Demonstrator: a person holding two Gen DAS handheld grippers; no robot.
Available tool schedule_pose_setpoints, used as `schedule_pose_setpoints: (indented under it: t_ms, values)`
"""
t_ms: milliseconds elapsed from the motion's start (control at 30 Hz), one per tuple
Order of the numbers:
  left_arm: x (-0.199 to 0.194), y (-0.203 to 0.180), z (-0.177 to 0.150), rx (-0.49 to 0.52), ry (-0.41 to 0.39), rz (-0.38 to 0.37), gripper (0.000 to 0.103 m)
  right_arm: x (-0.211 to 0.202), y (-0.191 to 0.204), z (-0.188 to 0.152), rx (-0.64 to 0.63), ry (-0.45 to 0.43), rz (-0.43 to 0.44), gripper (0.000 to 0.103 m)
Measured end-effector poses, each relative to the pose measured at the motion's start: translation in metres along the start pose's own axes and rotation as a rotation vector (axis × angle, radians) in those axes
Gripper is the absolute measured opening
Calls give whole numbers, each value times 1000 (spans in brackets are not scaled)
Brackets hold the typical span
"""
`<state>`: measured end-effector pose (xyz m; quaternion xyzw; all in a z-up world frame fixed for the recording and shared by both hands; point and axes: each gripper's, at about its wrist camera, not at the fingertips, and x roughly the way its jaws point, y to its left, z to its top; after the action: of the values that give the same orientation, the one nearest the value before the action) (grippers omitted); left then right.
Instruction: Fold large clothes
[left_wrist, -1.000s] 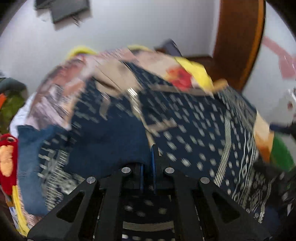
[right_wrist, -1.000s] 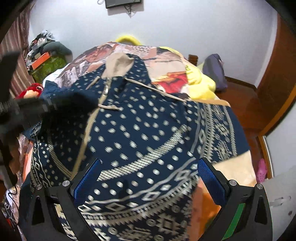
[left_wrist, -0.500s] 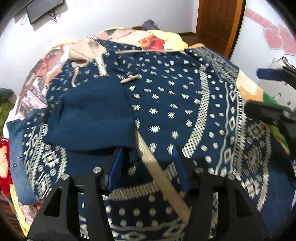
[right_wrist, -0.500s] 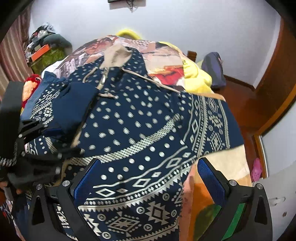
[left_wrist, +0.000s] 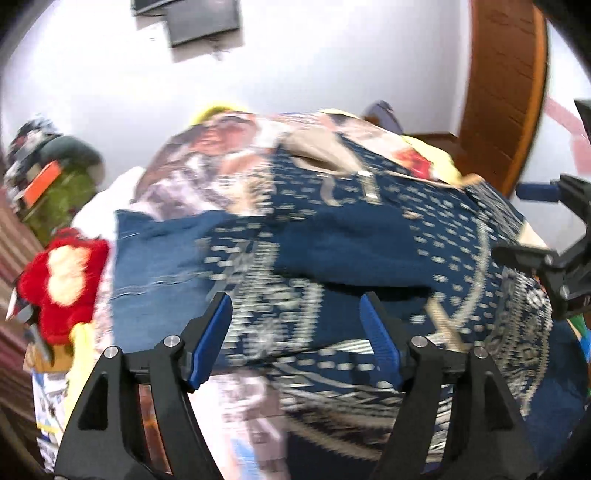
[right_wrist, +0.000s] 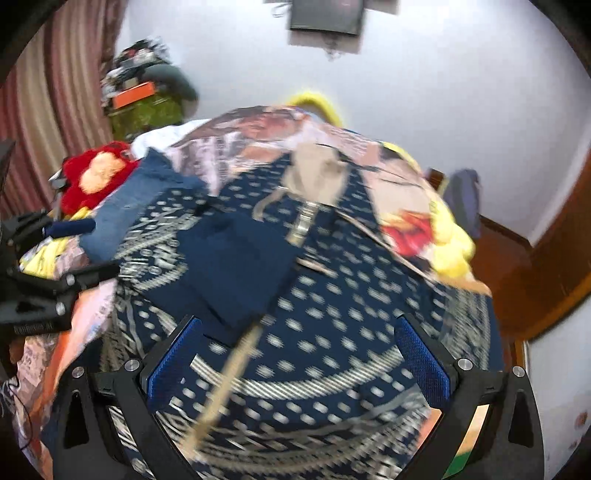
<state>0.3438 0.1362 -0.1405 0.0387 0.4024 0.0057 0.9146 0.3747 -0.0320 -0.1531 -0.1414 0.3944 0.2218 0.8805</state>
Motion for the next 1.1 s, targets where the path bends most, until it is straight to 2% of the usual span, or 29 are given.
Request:
schedule_pose_setpoints:
  t_ms: [100,233,400,533,633,733,800,833,867,900,967,1100]
  values:
    - [-1,36,-8,-61,1,36,71,17,28,15,-44,2,41,103]
    - [8,75,-23,-139,22,53,71,59,66,35,-81,67,77,103]
    - [25,103,-41,-202,56,48,71,113,101,50,-94,157,119,103]
    - [39,114,-51,-212,76,66,71,152,125,56,-102,204,89,101]
    - [42,117,-57,-209,68,77,71,178,131,59,-77,238,47,89]
    - [44,119,-60,-216,67,75,71,185,135,60,-97,193,-10,79]
    - [46,120,-60,-221,72,75,71,184,136,61,-127,162,-24,55]
    - [47,121,-61,-224,75,76,71,182,137,61,-134,144,-23,48]
    - [48,121,-60,-230,79,76,71,181,135,62,-136,137,-14,33]
    - [48,121,-60,-235,82,74,71,179,134,63,-133,132,0,24]
    - [48,121,-58,-242,84,69,71,171,130,64,-133,119,3,15]
    - [44,115,-50,-228,73,84,71,145,112,68,-115,64,11,14]
